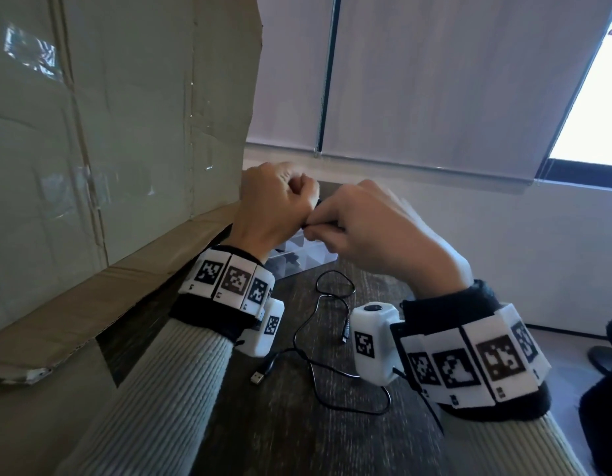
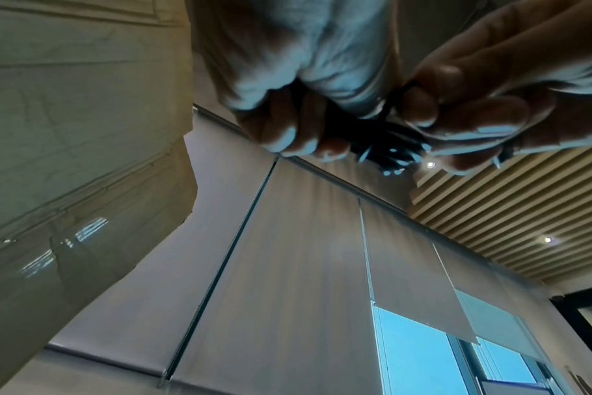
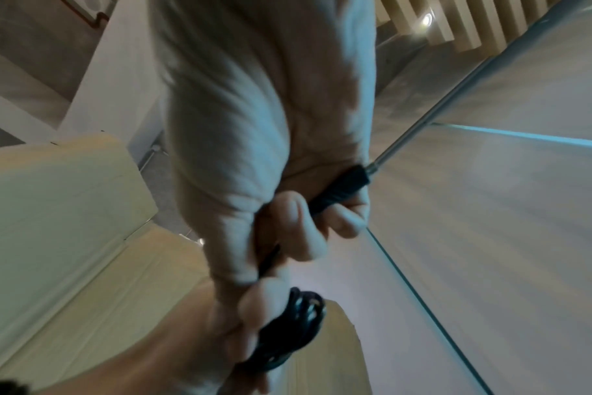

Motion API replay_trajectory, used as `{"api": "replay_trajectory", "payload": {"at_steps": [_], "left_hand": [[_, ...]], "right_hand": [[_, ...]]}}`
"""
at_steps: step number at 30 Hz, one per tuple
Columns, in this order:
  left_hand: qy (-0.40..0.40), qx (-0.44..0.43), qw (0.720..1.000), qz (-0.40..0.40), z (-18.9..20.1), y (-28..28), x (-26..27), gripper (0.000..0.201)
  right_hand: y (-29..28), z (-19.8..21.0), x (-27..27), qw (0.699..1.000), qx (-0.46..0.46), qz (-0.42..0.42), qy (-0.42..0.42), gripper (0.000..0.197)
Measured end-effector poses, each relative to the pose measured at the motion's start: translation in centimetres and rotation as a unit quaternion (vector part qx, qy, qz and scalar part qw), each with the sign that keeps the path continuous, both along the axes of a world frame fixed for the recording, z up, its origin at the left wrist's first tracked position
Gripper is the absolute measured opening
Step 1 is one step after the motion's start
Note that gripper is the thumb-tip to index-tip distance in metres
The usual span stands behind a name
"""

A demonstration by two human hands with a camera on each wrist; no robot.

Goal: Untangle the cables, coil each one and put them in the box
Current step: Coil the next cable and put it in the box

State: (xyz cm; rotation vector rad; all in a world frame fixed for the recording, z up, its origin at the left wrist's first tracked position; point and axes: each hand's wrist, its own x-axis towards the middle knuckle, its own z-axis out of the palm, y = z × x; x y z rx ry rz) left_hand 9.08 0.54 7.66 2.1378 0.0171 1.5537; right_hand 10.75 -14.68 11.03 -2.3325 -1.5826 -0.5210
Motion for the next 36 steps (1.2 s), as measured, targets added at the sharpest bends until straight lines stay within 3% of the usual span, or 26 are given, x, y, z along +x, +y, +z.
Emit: {"api": "replay_trajectory", "payload": {"at_steps": [3,7,11,14,16,18,22,27,31,36], "left_hand": [[0.009,0.016,0.993,-0.12,-0.5,-0.2,0.1,0.046],[0.008,-0.051,0.962,-0.269,-1.0,-1.4,0.4,0.052],[-0.014,-0.109,0.936,-0.333,-0.1,-2.6,0.1,0.048],[-0.025,-0.167,0.913,-0.372,0.6,-3.9,-0.3,0.047],[-0.041,-0.211,0.901,-0.378,0.9,-4.4,-0.4,0.048],[-0.053,-0.243,0.905,-0.344,1.2,-4.3,-0.2,0.05],[-0.05,-0.307,0.912,-0.266,1.5,-3.4,0.0,0.049],[-0.053,-0.409,0.891,-0.189,2.5,-1.9,-0.2,0.051],[-0.05,-0.438,0.881,-0.174,2.8,-1.8,-0.3,0.048],[-0.029,-0.523,0.83,-0.192,2.4,-1.4,-0.4,0.038]], "right_hand": [[-1.1,0.5,0.2,0.998,0.055,0.016,-0.003,0.012],[-1.7,0.7,1.2,0.971,0.183,0.099,0.114,0.01],[-2.2,0.2,2.6,0.897,0.316,0.196,0.241,0.012],[-1.9,-0.5,3.3,0.844,0.364,0.237,0.315,0.009],[-1.4,-1.0,3.7,0.824,0.385,0.234,0.343,0.01],[-1.1,-1.3,3.8,0.819,0.394,0.22,0.354,0.008],[-0.7,-1.5,3.6,0.844,0.383,0.18,0.329,0.009],[0.4,-0.9,2.8,0.936,0.277,0.13,0.174,0.028],[0.4,-0.3,1.7,0.959,0.259,0.085,0.083,0.031],[1.1,-0.2,-0.4,0.981,0.189,0.027,0.036,0.022]]}}
